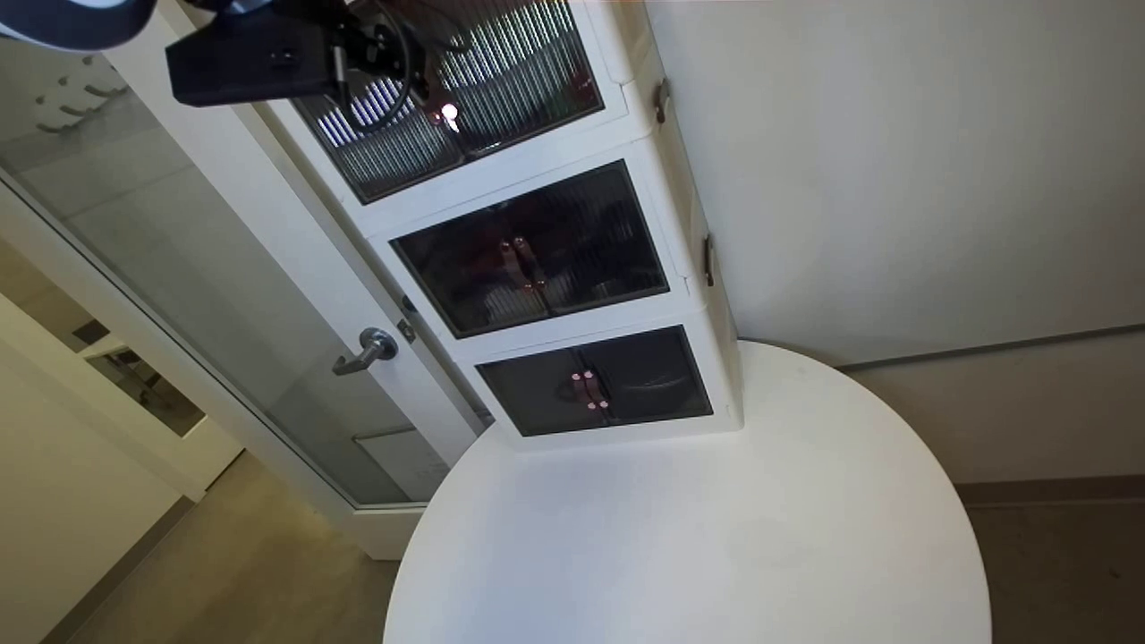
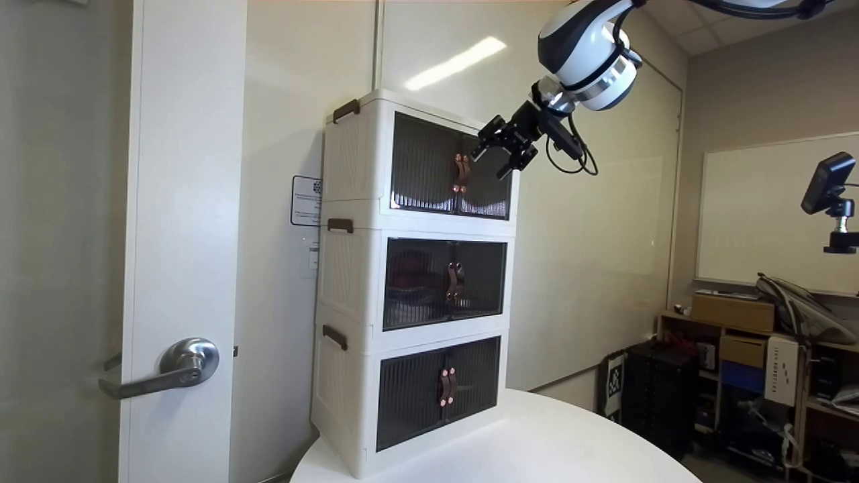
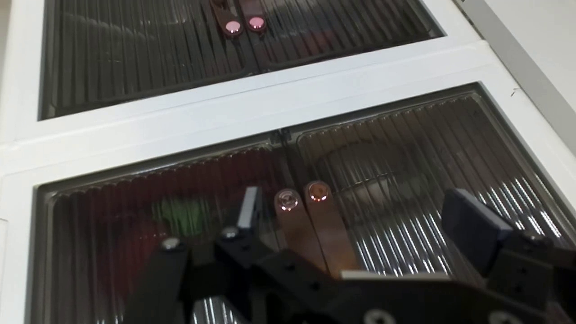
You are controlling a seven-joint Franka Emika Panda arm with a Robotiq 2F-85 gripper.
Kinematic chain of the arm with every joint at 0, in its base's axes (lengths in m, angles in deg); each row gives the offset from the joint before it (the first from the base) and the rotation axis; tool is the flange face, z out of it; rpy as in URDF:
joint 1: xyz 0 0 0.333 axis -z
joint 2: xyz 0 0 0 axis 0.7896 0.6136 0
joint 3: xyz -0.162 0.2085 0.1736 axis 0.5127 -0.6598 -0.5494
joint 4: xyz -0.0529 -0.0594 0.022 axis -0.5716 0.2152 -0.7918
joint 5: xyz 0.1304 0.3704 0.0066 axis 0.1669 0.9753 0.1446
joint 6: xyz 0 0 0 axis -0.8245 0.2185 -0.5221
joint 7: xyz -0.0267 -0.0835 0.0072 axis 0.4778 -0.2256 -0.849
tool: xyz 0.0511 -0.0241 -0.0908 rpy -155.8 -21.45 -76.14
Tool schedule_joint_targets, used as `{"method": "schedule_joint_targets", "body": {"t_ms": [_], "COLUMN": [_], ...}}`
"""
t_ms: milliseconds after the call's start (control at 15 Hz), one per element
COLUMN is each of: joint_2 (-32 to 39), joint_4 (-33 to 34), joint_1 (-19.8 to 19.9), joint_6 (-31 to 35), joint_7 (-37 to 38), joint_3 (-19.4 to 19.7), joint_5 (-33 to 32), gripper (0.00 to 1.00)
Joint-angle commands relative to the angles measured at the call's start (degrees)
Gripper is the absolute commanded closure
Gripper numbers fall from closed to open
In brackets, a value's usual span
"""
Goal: Open the doors of the topmost cabinet
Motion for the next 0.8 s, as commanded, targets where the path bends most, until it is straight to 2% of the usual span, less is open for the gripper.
{"method": "schedule_joint_targets", "body": {"t_ms": [0, 333, 733], "joint_2": [1.9, 4.89, 9.82], "joint_4": [3.11, 6.94, 11.04], "joint_1": [0.38, 1.14, 0.48], "joint_6": [-4.04, -4.98, 0.12], "joint_7": [-4.9, -10.9, -11.08], "joint_3": [0.28, -0.11, -1.38], "joint_5": [3.88, 10.04, 11.94], "gripper": [0.0, 0.0, 0.0]}}
